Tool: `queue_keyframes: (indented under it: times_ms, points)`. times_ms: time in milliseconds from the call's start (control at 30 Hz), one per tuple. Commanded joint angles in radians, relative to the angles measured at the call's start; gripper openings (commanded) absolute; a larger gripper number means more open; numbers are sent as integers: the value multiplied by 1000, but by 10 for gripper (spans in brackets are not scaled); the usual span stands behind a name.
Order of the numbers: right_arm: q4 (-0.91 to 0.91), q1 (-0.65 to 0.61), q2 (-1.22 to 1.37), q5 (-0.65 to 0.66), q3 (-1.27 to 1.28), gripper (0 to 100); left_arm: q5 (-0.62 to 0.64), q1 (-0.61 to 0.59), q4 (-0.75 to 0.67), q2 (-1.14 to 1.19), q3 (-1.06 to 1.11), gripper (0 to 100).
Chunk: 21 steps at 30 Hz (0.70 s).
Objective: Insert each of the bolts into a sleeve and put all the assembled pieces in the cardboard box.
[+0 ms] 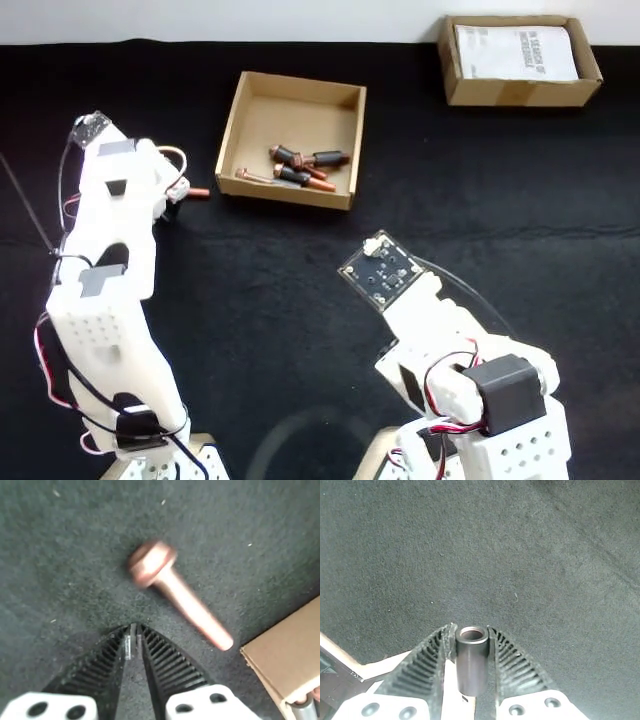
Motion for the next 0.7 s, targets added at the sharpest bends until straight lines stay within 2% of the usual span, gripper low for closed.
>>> queue_keyframes:
  times_ms: [0,100,267,333,667]
  points:
    - [-8,7,-10,-3,-2,8,5,-10,98,1,-97,11]
    - [-8,5,-8,-3,-2,8,6,13,161,8,-173,40]
    - [-8,-1,-7,-2,-2,8,100,44,163,8,-242,247]
    - [-8,-19,-7,-2,-2,8,129,58,163,10,-274,290]
    - [-7,-22,-10,-2,-2,8,176,94,95,97,-297,242]
